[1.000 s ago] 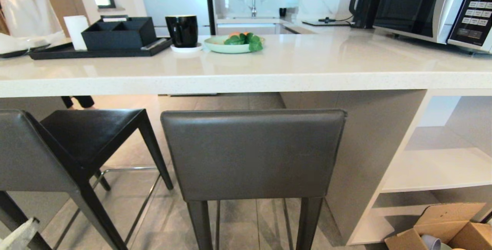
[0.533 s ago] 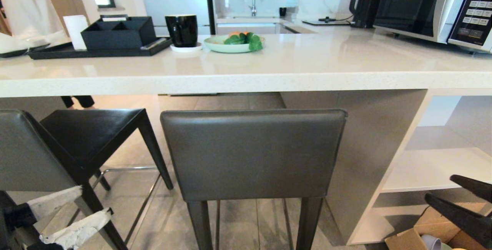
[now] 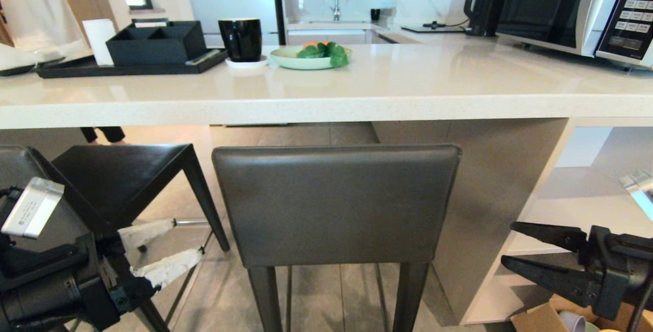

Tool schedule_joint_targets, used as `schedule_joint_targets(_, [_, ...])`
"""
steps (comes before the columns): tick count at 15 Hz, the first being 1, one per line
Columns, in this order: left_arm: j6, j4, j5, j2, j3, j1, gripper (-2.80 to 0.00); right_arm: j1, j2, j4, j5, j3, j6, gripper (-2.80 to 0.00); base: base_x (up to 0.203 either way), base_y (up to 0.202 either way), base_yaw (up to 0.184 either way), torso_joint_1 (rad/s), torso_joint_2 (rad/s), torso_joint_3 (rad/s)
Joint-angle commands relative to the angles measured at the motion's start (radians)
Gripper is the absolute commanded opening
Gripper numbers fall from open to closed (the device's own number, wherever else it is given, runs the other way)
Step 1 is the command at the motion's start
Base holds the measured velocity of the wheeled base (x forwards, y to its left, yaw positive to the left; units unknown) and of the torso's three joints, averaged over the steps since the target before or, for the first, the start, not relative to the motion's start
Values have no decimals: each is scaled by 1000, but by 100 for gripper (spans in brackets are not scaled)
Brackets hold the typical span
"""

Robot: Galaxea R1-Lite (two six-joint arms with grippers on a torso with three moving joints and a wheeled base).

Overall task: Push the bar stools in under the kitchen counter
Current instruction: Pull the gray chair out from under the dining table

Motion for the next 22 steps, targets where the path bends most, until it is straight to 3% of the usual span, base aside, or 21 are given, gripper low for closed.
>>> schedule_joint_targets(1, [2, -72, -12, 114, 4, 9, 0, 4, 153, -67, 18, -41, -1, 0, 0, 0, 0, 0, 0, 0])
schedule_joint_targets(6, [115, -83, -63, 257, -2, 11, 0, 30, 357, -266, 25, -90, -3, 0, 0, 0, 0, 0, 0, 0])
schedule_joint_targets(7, [126, -110, -98, 288, -4, 15, 0, 33, 396, -322, 25, -90, -2, 0, 0, 0, 0, 0, 0, 0])
schedule_joint_targets(12, [128, -390, -201, 467, -18, 100, 0, 50, 526, -492, 44, -107, 0, 0, 0, 0, 0, 0, 0, 0])
schedule_joint_targets(18, [126, -417, -223, 573, -127, 104, 0, 51, 592, -537, 82, -164, 7, 0, 0, 0, 0, 0, 0, 0])
schedule_joint_targets(22, [126, -417, -239, 597, -167, 69, 0, 52, 589, -537, 167, -181, 11, 0, 0, 0, 0, 0, 0, 0])
